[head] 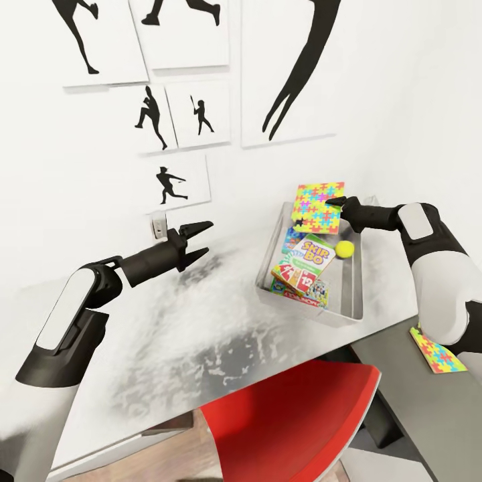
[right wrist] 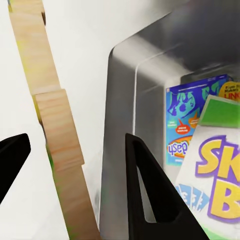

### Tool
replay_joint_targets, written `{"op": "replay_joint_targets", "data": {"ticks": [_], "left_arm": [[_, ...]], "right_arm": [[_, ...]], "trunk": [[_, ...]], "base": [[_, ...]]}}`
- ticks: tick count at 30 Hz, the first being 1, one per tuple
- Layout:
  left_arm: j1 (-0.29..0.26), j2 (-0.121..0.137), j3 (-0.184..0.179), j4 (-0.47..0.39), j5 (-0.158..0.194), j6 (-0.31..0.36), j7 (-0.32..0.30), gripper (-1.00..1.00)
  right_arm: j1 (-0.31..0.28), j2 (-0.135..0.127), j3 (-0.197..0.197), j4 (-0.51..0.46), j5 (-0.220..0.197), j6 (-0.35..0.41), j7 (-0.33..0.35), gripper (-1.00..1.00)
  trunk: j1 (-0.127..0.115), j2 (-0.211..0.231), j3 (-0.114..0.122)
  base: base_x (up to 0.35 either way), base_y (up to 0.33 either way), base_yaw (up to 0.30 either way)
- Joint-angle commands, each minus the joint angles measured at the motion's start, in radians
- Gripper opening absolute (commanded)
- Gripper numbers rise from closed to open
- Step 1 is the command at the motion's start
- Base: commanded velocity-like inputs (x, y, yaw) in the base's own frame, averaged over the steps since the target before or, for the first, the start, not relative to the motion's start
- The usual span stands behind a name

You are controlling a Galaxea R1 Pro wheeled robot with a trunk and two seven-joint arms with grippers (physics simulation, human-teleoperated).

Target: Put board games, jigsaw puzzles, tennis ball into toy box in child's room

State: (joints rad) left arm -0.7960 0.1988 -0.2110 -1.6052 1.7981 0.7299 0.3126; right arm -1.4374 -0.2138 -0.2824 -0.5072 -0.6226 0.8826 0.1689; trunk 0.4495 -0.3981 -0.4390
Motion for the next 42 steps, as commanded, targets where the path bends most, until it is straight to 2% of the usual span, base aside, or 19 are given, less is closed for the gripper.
{"op": "replay_joint_targets", "data": {"ticks": [1, 21, 36, 37, 42], "left_arm": [[-0.001, 0.001, -0.001, -0.001, 0.011, -0.001, 0.009, 1.0], [-0.011, 0.002, 0.007, -0.001, 0.011, 0.0, 0.008, 1.0], [-0.125, 0.008, 0.011, 0.009, 0.016, 0.003, 0.01, 1.0], [-0.145, 0.006, 0.011, 0.012, 0.024, 0.003, 0.022, 1.0], [-0.162, 0.004, 0.012, 0.014, 0.077, 0.003, 0.067, 1.0]], "right_arm": [[-0.001, 0.001, -0.006, 0.0, 0.009, 0.005, 0.008, -1.0], [-0.001, 0.001, -0.005, 0.012, 0.009, 0.018, 0.006, -1.0], [-0.002, 0.001, -0.005, 0.015, 0.009, 0.018, 0.003, -1.0], [-0.001, 0.002, -0.005, 0.015, 0.009, 0.018, 0.003, -1.0], [-0.001, 0.002, -0.006, 0.015, 0.009, 0.018, 0.003, -1.0]], "trunk": [[0.001, -0.002, -0.002], [0.001, -0.002, -0.014], [0.001, -0.002, -0.037], [0.001, -0.002, -0.039], [0.001, -0.002, -0.047]], "base": [[0.004, 0.0, 0.0], [0.0, 0.0, 0.0], [0.0, 0.0, 0.0], [0.0, 0.0, 0.0], [0.0, 0.0, 0.0]]}}
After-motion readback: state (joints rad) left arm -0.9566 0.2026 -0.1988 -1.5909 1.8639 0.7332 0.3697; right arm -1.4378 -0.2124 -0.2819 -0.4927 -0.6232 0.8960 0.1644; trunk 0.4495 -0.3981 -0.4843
